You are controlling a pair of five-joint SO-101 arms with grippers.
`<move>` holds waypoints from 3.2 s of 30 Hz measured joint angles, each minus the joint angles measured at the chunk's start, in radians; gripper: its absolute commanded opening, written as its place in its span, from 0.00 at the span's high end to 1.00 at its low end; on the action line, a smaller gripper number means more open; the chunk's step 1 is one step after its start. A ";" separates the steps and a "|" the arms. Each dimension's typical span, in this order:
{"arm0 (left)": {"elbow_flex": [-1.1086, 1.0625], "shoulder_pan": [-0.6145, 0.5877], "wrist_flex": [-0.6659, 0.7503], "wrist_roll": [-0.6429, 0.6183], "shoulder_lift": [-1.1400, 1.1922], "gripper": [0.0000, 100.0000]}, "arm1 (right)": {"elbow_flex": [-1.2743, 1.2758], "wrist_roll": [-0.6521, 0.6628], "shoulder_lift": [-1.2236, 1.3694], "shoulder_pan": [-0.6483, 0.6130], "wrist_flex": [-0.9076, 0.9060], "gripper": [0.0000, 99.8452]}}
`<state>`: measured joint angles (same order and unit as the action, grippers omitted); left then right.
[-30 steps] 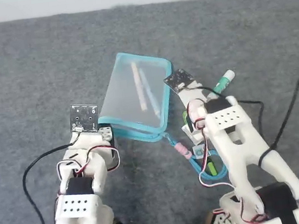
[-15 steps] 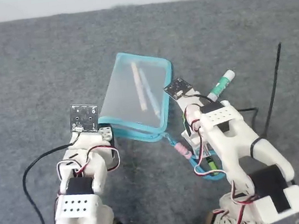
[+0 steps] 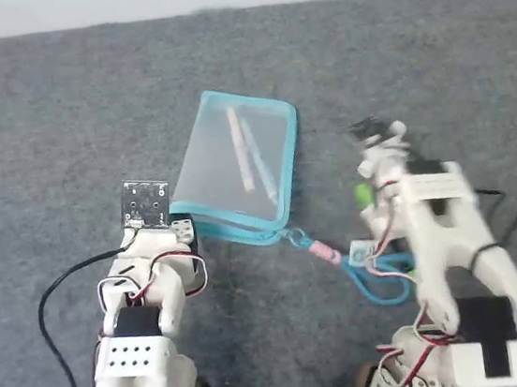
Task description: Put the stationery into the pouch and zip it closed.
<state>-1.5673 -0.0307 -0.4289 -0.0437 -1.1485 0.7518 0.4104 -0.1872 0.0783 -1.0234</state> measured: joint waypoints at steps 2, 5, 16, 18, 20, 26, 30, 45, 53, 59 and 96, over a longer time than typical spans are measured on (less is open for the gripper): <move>0.000 0.000 0.000 0.000 0.000 0.99 | -0.023 0.040 -0.017 0.083 -0.011 0.98; 0.000 0.000 0.000 0.000 0.000 0.99 | -0.058 0.091 -0.020 0.176 -0.014 0.98; 0.000 0.003 0.000 0.000 0.000 0.99 | -0.069 0.161 -0.020 0.325 -0.015 0.84; 0.000 0.002 0.000 0.000 0.000 0.99 | -0.071 0.161 -0.020 0.373 -0.014 0.85; 0.000 0.000 0.000 0.000 0.000 0.99 | -0.071 0.181 -0.020 0.410 -0.006 0.85; 0.000 0.000 0.000 0.000 0.000 0.99 | -0.071 0.218 -0.021 0.454 -0.002 0.85; 0.000 0.000 0.000 0.000 0.000 0.99 | -0.071 0.218 -0.021 0.456 -0.003 0.85; 0.000 0.000 0.000 0.000 0.000 0.99 | 0.094 -0.107 -0.055 0.333 -0.098 0.85; 0.000 0.000 0.000 0.000 0.000 0.99 | 0.138 -0.198 -0.048 0.437 -0.072 0.85; 0.000 0.000 0.000 0.000 0.000 0.99 | 0.173 -0.213 -0.049 0.473 -0.064 0.85; 0.000 -0.003 0.000 0.000 0.000 0.99 | -0.130 0.235 -0.106 0.219 -0.384 0.85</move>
<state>-1.5673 -0.0338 -0.4289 -0.0437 -1.1485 0.6214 0.6452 -0.2931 0.2977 -1.4070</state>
